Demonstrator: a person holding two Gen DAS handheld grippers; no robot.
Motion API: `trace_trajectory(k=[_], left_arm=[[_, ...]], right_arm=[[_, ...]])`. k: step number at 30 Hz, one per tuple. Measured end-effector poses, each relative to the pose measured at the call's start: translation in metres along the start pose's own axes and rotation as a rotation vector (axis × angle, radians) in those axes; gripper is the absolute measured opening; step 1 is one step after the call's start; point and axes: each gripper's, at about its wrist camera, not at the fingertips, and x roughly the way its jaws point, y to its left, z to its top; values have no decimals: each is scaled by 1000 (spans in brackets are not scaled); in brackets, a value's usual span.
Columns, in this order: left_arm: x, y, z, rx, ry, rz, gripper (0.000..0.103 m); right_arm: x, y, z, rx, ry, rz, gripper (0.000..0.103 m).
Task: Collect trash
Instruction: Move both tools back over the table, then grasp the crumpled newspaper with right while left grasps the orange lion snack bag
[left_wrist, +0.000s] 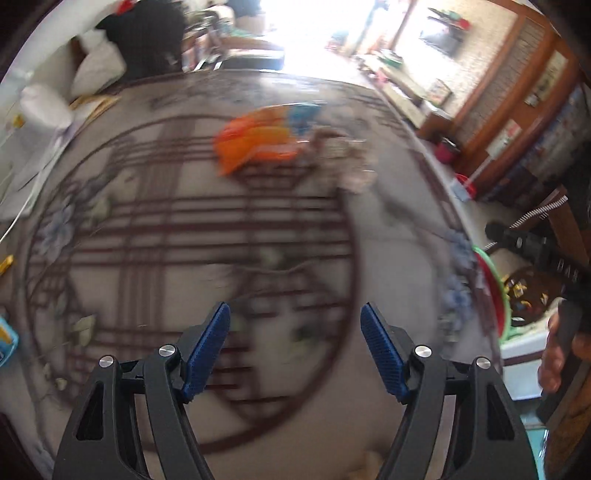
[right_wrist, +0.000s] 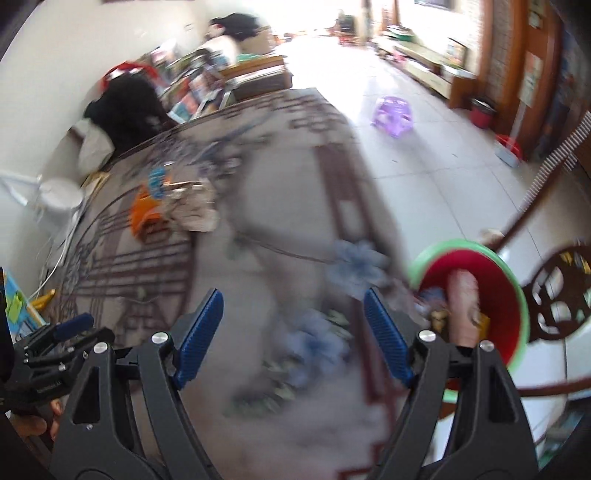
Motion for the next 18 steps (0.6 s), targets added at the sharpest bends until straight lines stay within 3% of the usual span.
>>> trace_trajectory(k=[6, 10, 14, 18], left_arm=[[13, 56, 29, -30, -34, 48, 70], [27, 66, 59, 10, -63, 46, 75], [43, 62, 92, 80, -73, 14, 81], [69, 47, 123, 203, -59, -24, 85]], right_arm=[[67, 79, 55, -136, 50, 82, 81], [113, 115, 81, -206, 115, 76, 81], [154, 127, 91, -239, 189, 46, 81], [168, 122, 88, -215, 232, 84, 53]])
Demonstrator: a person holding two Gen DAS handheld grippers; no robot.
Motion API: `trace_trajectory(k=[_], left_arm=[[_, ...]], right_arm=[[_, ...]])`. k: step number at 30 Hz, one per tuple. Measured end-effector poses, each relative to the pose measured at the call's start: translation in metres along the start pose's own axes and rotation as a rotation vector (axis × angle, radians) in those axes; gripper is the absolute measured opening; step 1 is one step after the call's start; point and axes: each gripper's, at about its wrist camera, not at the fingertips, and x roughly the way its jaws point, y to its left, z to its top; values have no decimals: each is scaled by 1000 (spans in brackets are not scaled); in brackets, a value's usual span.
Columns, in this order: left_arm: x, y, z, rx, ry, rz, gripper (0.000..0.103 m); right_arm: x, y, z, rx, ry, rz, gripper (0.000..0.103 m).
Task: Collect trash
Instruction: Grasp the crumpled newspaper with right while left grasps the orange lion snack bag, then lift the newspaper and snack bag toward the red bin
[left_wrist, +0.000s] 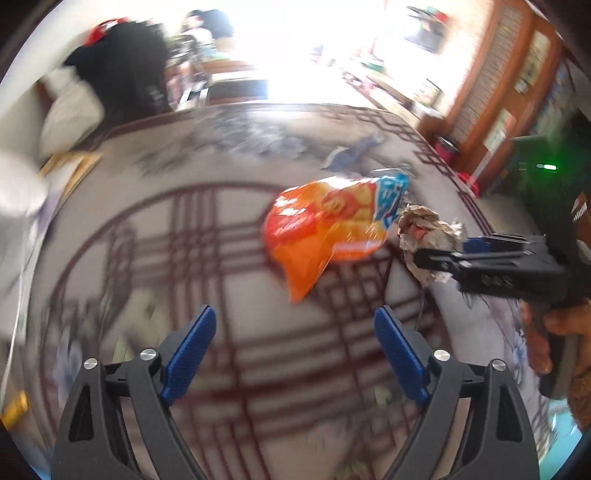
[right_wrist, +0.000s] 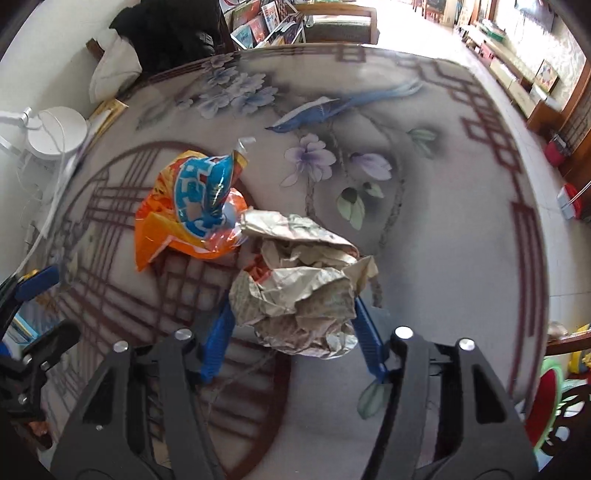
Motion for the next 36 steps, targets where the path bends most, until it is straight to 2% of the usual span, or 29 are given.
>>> trace_trajectory(k=[5, 10, 14, 16, 17, 18, 21, 22, 24, 27, 32, 36], left_arm=[[30, -20, 35, 196, 33, -78, 87], [47, -46, 63, 417, 30, -84, 93], [67, -59, 75, 516, 109, -123, 92], [73, -64, 75, 554, 127, -110, 89], [74, -65, 75, 564, 119, -94, 81], [73, -65, 76, 562, 106, -83, 77], [63, -58, 75, 470, 95, -140, 74], [60, -56, 74, 446, 86, -141, 67], [53, -52, 70, 392, 76, -127, 66], [30, -43, 61, 260, 52, -136, 65], [-28, -45, 24, 107, -9, -76, 66], [-59, -53, -11, 0, -9, -37, 66]], right_arm=[[-32, -17, -30, 53, -61, 30, 51], [-51, -41, -71, 127, -47, 49, 52], [-55, -55, -92, 194, -31, 48, 52], [-58, -60, -99, 219, -34, 40, 53], [-58, -63, -100, 237, -37, 44, 53], [-60, -65, -101, 250, -38, 47, 53], [-69, -70, -101, 274, -65, 53, 53], [-72, -70, -100, 276, -73, 55, 53], [-78, -68, -100, 272, -86, 61, 53], [-88, -62, -100, 261, -103, 74, 53], [-109, -45, -113, 241, -137, 92, 53], [-123, -32, -129, 247, -152, 103, 53]])
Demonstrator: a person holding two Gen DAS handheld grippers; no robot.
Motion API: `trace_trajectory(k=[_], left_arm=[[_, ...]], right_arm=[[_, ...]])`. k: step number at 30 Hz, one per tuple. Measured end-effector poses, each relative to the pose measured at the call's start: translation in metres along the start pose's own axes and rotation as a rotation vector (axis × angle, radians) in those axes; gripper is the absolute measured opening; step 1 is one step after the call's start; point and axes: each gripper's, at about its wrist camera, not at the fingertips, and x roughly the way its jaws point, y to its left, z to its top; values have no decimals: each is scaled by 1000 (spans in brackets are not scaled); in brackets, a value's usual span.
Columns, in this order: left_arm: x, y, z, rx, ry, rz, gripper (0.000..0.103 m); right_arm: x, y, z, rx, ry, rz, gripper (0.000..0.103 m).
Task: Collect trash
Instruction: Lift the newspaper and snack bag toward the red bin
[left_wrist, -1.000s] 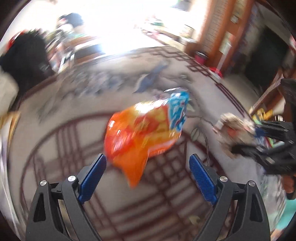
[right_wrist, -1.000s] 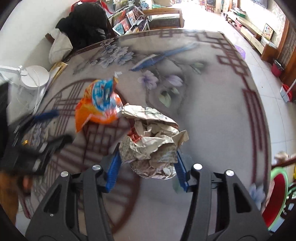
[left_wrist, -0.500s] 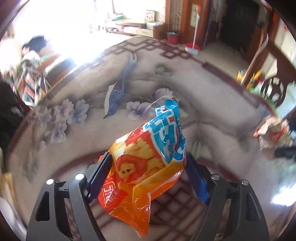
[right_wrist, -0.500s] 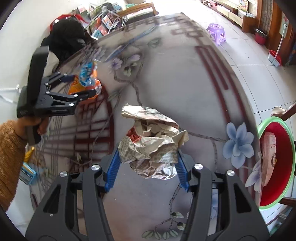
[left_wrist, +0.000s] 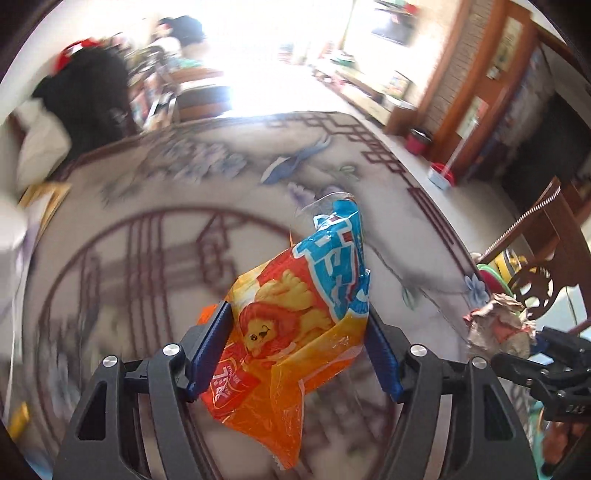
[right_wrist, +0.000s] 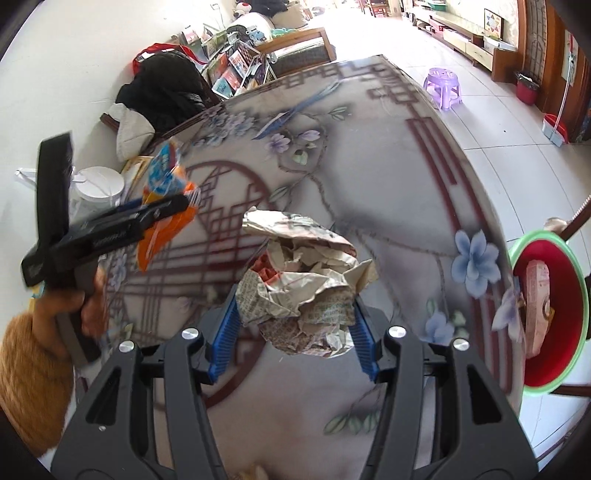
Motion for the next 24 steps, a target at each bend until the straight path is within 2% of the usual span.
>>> trace_trajectory(k=[5, 8, 17, 24], left_arm=[[-29, -9, -36, -101, -12, 6, 67], [-43, -13, -50, -124, -24, 10, 67], [-59, -30, -60, -136, -50, 29, 68], [-59, -50, -68, -139, -35, 37, 68]], right_arm=[[-15, 7, -19, 19, -10, 16, 53], [-25, 13, -28, 3, -21, 23, 53], [-45, 19, -44, -32, -33, 42, 54], [-52, 6, -54, -35, -27, 47, 54]])
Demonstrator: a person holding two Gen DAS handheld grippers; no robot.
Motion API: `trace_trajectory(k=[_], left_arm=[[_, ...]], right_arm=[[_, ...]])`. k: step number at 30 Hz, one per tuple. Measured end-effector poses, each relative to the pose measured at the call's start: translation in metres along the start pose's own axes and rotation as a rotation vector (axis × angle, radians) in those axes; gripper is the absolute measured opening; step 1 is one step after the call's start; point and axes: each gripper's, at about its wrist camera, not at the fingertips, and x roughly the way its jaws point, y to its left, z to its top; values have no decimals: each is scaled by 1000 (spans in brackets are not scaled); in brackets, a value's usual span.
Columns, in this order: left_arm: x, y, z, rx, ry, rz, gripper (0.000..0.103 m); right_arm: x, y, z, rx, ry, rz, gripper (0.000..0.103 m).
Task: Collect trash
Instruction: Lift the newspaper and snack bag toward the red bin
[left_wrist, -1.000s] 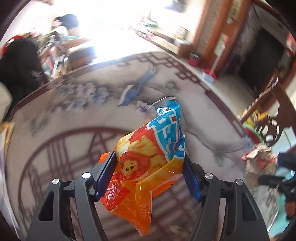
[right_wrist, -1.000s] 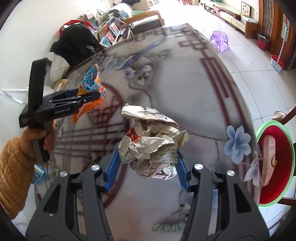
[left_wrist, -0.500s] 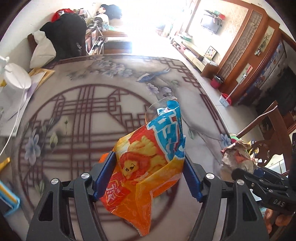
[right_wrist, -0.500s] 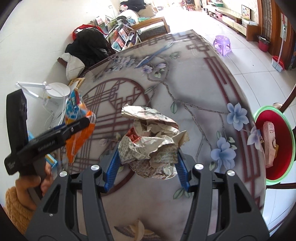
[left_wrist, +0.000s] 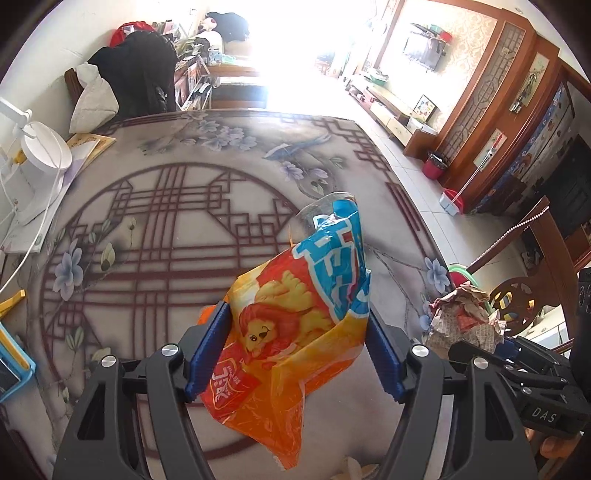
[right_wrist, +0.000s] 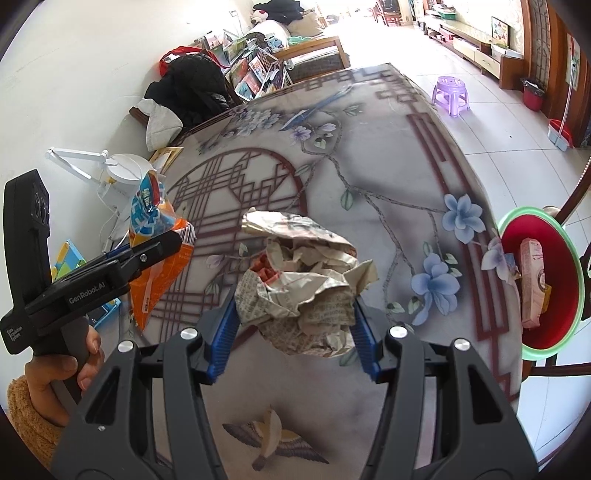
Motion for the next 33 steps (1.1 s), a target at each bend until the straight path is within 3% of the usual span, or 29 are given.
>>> trace_trajectory(k=[17, 33], left_arm=[[11, -80, 1, 72, 1, -19, 68], [41, -183, 8, 209, 38, -101, 68]], right_arm=[[-32, -59, -6, 25, -35, -45, 54], [-75, -159, -11, 159, -97, -141, 54]])
